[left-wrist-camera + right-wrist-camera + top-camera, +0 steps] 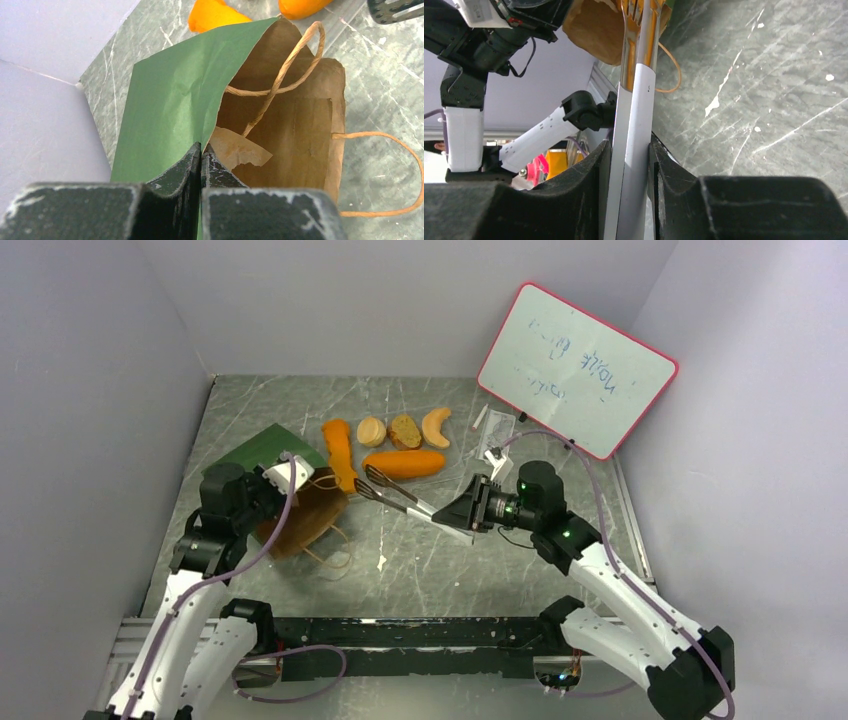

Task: Take the fake bread out of the paper bag
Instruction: Place the fake bread in the container, then place the clamp at the center of the board.

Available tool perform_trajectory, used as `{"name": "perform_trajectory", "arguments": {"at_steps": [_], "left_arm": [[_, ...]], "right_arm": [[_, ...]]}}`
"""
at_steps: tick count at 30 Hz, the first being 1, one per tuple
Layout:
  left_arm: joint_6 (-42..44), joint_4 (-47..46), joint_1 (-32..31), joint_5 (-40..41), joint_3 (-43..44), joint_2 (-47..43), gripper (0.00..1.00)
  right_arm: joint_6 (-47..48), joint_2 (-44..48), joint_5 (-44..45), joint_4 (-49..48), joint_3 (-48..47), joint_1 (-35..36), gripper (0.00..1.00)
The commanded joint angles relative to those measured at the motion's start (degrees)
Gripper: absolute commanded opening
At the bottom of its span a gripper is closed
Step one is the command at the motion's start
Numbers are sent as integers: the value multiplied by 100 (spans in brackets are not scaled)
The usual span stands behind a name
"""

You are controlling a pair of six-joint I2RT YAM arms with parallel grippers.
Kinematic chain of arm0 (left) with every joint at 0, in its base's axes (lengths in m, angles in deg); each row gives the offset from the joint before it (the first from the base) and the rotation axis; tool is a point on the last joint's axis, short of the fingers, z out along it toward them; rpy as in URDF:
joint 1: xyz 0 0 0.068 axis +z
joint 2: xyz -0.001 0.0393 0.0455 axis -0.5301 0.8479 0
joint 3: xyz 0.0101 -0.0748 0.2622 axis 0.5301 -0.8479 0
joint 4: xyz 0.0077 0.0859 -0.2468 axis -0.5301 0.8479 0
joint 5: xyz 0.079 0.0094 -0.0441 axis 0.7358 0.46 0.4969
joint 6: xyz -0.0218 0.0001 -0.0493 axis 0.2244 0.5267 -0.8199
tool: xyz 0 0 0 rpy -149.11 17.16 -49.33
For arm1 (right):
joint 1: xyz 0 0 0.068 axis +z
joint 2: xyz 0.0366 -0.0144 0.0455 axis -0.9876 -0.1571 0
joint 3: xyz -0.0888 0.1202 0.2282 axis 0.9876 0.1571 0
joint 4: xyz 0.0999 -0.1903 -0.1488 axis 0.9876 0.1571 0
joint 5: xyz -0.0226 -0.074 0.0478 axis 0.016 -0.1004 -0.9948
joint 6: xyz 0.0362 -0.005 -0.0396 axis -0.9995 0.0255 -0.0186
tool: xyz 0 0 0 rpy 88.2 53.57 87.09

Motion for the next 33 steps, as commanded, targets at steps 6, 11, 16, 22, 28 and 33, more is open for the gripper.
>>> {"name": "perform_trajectory", "arguments": {"at_steps": [6,11,16,22,28,33], "left_arm": [[-463,-550,36,376,426,422,7],[-518,-616,27,325,434,484,7],[-447,-582,19,223,400,517,7],[-462,-531,-30,172,326,438,7],[-558,-432,-160,182,187,327,7],[-662,-437,-385,308,10,233,7]], "right_arm": [[-9,78,255,-100,-372,396,28],[-24,-198,514,-229,-544,1058,27],[-117,-616,820,-584,-595,1700,27],[-169,-1300,1035,-1237,-555,2185,26],[-40,-2258,1041,-2045,-805,2317,26],[180,-3176,1049,-2637,-1171,2333,26]]}}
